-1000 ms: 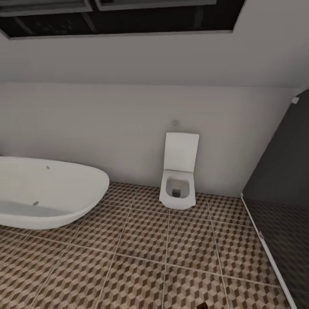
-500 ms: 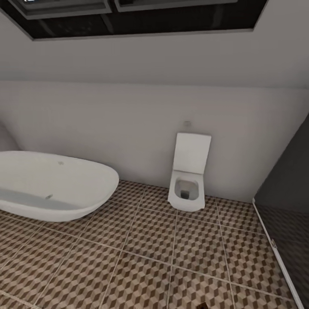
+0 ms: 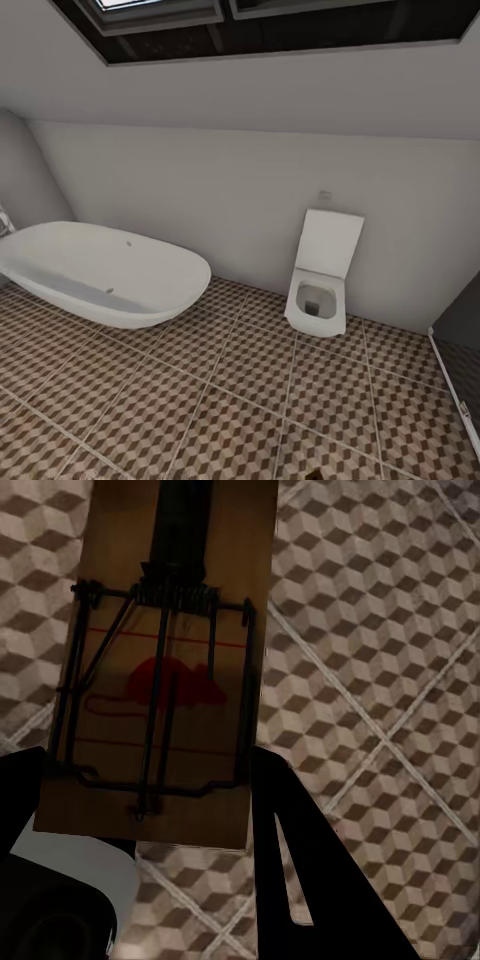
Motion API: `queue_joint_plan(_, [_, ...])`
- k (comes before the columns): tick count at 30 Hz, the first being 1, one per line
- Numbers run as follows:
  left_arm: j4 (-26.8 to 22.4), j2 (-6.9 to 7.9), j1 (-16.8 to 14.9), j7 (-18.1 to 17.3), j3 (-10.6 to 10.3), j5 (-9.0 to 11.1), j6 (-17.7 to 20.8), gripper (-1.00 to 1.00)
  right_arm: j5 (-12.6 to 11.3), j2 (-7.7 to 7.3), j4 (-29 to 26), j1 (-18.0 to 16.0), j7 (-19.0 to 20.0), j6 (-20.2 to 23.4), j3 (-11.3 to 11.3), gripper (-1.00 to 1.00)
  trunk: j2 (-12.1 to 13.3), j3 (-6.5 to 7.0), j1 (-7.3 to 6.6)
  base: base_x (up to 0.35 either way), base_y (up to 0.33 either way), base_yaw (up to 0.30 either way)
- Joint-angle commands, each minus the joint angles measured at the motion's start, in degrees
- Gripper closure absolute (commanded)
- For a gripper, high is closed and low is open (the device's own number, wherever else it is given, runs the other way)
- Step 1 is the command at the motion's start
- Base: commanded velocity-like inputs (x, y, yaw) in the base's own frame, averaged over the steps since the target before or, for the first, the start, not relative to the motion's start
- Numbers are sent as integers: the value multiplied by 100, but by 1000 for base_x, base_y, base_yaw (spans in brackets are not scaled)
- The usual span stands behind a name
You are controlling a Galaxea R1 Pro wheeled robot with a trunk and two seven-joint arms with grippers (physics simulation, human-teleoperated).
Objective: Take the four mousetraps from the cabinet in the bathroom and place them on the bathroom floor. Make sure all four end up on the same floor surface, and ensure that at least two of them are either under or directly next to the same bathroom sink.
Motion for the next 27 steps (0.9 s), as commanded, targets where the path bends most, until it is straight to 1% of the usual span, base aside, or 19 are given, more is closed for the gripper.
queue_joint_plan(1, [-6,4,-6,-10,-47,39,4,100,-78,-1,-3,-1,8,-21,50,100,-7,-8,2,0,0,288])
queue_joint_plan(27, [-6,4,-6,-10,-47,39,4,100,-78,1,-3,-1,8,-21,50,100,-7,-8,2,0,0,288])
